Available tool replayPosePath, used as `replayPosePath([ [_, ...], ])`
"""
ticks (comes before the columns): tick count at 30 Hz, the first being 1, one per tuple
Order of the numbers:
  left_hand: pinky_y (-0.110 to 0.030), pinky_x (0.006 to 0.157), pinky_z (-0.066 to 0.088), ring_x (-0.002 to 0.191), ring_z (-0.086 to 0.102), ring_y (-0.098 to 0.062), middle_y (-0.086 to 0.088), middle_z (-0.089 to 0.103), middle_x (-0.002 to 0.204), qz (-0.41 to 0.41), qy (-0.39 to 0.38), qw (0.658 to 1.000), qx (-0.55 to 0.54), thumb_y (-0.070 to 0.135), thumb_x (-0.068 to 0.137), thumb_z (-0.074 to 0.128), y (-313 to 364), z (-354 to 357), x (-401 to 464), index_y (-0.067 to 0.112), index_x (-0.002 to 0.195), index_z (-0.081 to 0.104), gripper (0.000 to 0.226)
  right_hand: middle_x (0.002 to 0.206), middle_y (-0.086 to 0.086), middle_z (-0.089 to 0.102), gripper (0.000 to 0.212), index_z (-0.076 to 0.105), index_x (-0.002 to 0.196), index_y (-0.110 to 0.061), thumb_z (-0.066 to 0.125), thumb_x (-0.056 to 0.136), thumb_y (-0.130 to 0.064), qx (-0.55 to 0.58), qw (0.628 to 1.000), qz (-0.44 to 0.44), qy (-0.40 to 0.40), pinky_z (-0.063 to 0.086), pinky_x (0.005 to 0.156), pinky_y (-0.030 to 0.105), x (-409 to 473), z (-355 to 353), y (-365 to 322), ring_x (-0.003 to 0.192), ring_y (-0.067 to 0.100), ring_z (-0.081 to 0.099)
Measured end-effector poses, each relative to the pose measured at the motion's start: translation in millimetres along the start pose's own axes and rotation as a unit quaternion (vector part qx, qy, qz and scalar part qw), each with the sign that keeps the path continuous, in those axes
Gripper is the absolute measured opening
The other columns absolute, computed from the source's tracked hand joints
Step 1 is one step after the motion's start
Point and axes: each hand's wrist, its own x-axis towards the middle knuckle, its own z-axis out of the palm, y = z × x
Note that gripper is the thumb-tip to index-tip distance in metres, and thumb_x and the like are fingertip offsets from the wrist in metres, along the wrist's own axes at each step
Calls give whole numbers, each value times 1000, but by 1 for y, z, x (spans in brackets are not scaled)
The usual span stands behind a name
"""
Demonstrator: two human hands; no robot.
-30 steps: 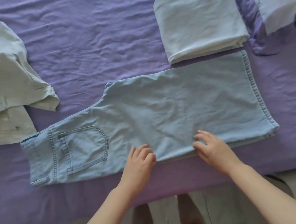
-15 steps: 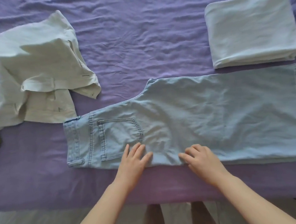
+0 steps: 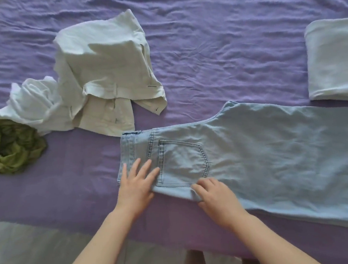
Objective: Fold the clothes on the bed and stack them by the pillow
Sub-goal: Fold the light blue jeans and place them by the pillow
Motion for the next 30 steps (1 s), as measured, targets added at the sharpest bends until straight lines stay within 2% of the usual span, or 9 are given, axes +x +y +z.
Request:
replayPosePath([
  [2, -55, 114, 13, 145, 16, -29, -9, 20, 156, -110, -24, 993, -39, 33, 64, 80, -14, 8, -5, 30, 145, 33, 94, 91, -4, 67, 51, 70, 94, -24, 82, 45, -27, -1, 1000, -16, 3, 51, 58, 23, 30, 3, -27, 82, 17, 66],
  [4, -46, 116, 10, 146, 4, -26, -8, 1, 159, -226, -24, 967, -112, 38, 71, 74, -22, 17, -11, 29, 150, 7, 104, 95, -5, 67, 50, 69, 96, -25, 81, 48, -26, 6, 1000, -24, 6, 51, 62, 24, 55, 7, -50, 89, 17, 66],
  [8, -36, 103, 33, 130, 36, -31, -18, 36, 143, -354, 14, 869, -347, 17, 71, 76, -34, 22, -15, 14, 149, 17, 98, 100, -1, 68, 49, 70, 95, -25, 83, 48, -22, 20, 1000, -13, 17, 52, 63, 28, 93, 10, -81, 93, 21, 66],
  [13, -24, 78, 43, 101, 61, -22, -10, 66, 111, -366, 17, 778, -510, 0, 72, 70, -46, 21, -12, 8, 120, 58, 50, 90, 3, 70, 31, 73, 84, -18, 85, 56, -20, 120, 992, -25, 32, 53, 62, 37, 112, 10, -96, 94, 30, 65],
  [17, -13, 65, 47, 81, 60, -13, -11, 70, 95, -341, 55, 717, -605, -2, 83, 65, -56, 16, -19, 1, 101, 67, 19, 99, 6, 70, 21, 72, 93, -6, 77, 74, -14, 246, 969, 3, 35, 48, 91, 39, 109, 10, -93, 106, 32, 58],
  [20, -21, 73, 56, 76, 62, -13, -4, 69, 81, -304, 58, 624, -717, 6, 83, 69, -62, 7, -25, 7, 88, 65, 6, 102, 5, 68, 16, 67, 91, -4, 73, 78, -10, 294, 954, 24, 53, 41, 94, 25, 111, 4, -94, 108, 26, 57],
  [25, -25, 79, 52, 78, 63, -14, -5, 68, 82, -270, 36, 573, -773, 10, 83, 67, -78, 10, -48, 9, 83, 60, 7, 115, 5, 62, 15, 55, 87, -8, 67, 82, -1, 335, 929, 56, 147, 46, 93, 30, 110, -1, -108, 109, 20, 58],
  [27, -26, 79, 55, 83, 65, -18, -11, 68, 88, -260, 29, 495, -828, 12, 80, 66, -75, 13, -55, 5, 88, 58, 13, 118, 10, 62, 15, 57, 86, -5, 67, 79, 4, 302, 941, 33, 149, 44, 96, 34, 111, 4, -119, 113, 24, 57],
  [30, -35, 84, 56, 93, 67, -25, -18, 68, 101, -239, 24, 372, -897, 9, 79, 63, -67, 15, -55, 2, 103, 53, 27, 128, 8, 58, 11, 61, 95, -3, 64, 85, -7, 257, 966, 20, 29, 37, 104, 46, 110, 19, -126, 126, 25, 48],
])
